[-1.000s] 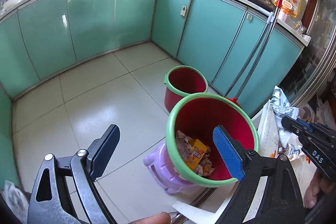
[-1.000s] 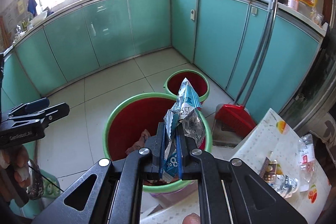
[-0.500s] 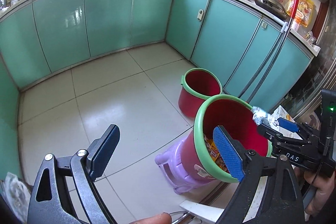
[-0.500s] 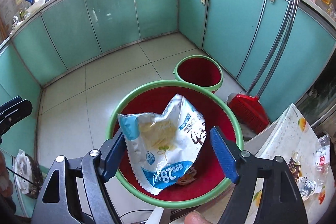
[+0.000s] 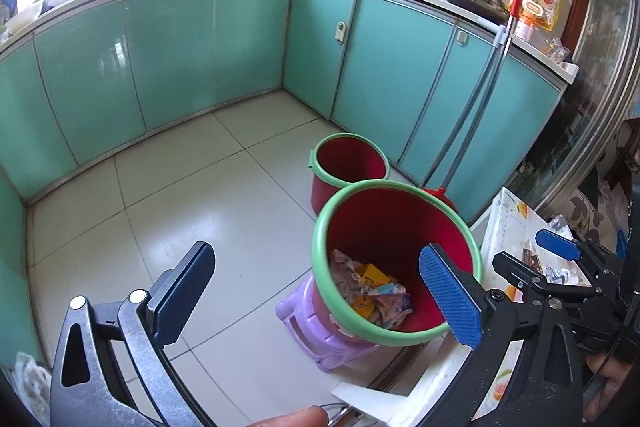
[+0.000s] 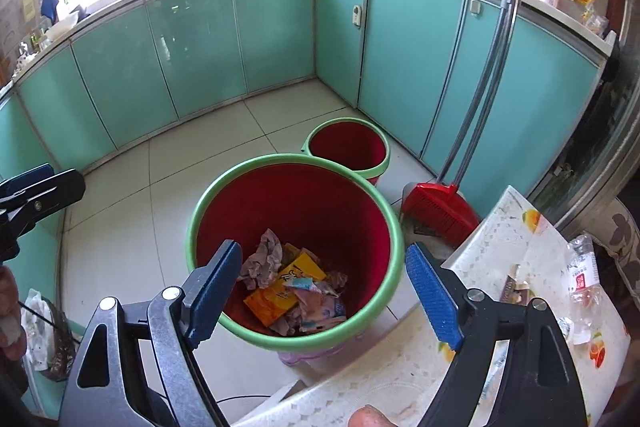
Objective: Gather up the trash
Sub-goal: 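Return to the table and grasp the clear plastic wrapper with the left gripper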
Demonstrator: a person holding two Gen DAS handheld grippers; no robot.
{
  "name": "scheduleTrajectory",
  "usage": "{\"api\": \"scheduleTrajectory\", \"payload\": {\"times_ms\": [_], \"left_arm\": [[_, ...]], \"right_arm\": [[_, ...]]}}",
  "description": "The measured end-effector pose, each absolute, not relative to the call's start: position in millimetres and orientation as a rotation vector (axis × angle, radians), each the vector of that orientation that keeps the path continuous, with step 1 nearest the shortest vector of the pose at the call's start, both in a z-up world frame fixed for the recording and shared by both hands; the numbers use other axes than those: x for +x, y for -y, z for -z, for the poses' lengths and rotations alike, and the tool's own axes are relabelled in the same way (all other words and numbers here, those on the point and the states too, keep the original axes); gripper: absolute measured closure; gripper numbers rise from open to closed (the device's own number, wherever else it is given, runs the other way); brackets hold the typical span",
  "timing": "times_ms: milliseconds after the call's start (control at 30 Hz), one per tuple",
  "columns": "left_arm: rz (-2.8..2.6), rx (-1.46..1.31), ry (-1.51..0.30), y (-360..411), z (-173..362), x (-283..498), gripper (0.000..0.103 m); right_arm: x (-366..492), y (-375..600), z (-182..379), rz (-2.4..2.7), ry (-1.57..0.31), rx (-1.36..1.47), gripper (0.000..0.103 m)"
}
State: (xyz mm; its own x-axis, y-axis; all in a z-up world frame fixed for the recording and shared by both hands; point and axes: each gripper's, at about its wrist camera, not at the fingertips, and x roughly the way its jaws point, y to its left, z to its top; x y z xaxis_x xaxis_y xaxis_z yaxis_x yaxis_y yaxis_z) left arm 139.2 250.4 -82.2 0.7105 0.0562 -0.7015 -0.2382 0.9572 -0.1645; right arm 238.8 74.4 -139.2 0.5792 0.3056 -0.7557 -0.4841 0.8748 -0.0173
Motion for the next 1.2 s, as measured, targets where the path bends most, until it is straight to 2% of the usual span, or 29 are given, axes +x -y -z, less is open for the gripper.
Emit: {"api": "scheduleTrajectory", "payload": {"times_ms": [400,467,567,933,1200], "left_arm": [[0.122,-0.122,-0.792,-106.5,75.8,155.0,0.0],[0.16,-0.121,-0.816,-82.7,79.1,159.7,0.0],[0.211,-0.084,-0.844,-42.7,86.3,164.1,0.0],[0.332,0.066,-1.003,86.3,154.9,186.2,0.0],[0.293,0.137,-1.092,111.2,202.1,213.6,0.0]], "right_arm": [[163.7,116.3,123.7,-0.191,-0.82,-0.167,0.018],[153.8,154.4,124.3,-0.129,-0.828,-0.143,0.007],[141.6,208.2,126.1,-0.053,-0.838,-0.115,0.005],[107.8,335.5,129.5,0.111,-0.87,-0.058,0.001],[97.0,363.3,126.9,0.157,-0.875,-0.03,0.001]]}}
